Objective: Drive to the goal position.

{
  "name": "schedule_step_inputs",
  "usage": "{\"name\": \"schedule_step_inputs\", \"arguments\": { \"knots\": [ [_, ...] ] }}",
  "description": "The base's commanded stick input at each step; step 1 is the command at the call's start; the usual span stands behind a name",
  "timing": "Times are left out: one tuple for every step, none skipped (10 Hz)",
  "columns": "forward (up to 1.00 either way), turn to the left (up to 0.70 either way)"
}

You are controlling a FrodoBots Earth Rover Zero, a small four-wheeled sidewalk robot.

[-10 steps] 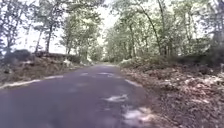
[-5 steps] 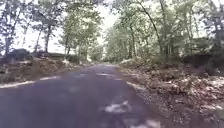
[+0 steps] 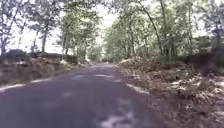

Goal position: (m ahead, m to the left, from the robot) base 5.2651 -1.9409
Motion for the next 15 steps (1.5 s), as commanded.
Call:
{"name": "schedule_step_inputs", "arguments": {
  "knots": [
    [0.69, 0.00],
    [0.69, 0.00],
    [0.69, 0.00],
    [0.69, 0.00],
    [0.69, 0.00],
    [0.69, 0.00],
    [0.69, 0.00],
    [0.69, 0.00],
    [0.69, 0.00],
    [0.69, 0.00],
    [0.69, 0.00],
    [0.69, 0.00],
    [0.69, 0.00],
    [0.69, 0.00],
    [0.69, 0.00]
  ]
}}
